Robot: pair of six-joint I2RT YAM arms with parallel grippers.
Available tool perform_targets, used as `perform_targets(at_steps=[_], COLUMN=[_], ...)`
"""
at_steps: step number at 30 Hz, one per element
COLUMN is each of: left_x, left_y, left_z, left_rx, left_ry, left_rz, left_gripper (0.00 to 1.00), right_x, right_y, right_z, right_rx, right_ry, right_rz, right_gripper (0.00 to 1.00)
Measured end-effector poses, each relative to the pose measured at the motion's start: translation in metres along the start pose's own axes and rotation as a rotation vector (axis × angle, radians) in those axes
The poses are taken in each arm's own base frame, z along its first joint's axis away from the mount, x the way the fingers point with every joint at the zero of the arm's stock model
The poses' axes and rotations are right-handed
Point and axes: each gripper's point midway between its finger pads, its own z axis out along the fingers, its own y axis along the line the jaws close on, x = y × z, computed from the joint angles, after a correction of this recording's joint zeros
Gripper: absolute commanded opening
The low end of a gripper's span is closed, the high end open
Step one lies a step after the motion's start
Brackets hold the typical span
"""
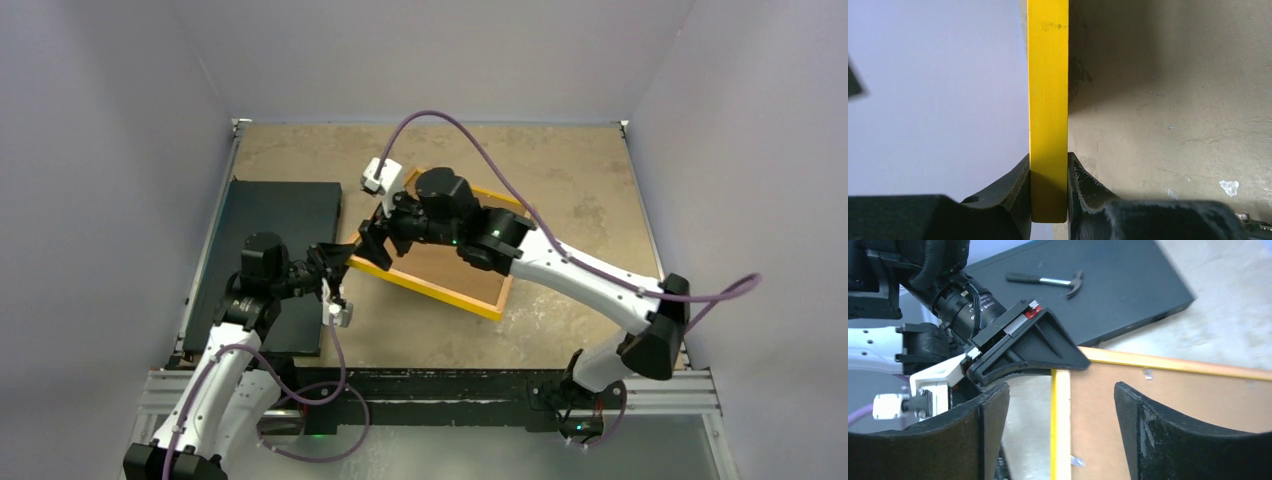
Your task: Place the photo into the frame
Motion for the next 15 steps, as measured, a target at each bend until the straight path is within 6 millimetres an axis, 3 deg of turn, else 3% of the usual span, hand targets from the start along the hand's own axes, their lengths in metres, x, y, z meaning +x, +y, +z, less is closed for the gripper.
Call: perform_targets(at_steps=[4,7,9,15], left_x=[-0.001,0.0,0.001,0.003], left_y=[0.002,0.008,0.016,0.035], left_z=[-0.002,-0.002,-0.001,-0.001], left_rx=[0.007,0.007,0.005,-0.003], left_ry=[0.004,0.005,0.003,0.007], left_rz=[-0.009,-0.027,-0.045,-0.095], left_gripper=[0.0,0.0,0.0,0.0], right_x=[-0.025,-0.026,-0.015,0.051], right_y=[-0.006,-0.007,-0.002,-0.001], right_z=[-0.04,-0.06,-0.063,-0.046], right_rx=[0.07,0.116,0.134,0.18], right_ry=[-0.063,-0.049,-0.003,0.278], right_rz=[-0.138,-0.212,-0.258,-0.368], right_gripper=[0.86,0.87,0.87,0.94])
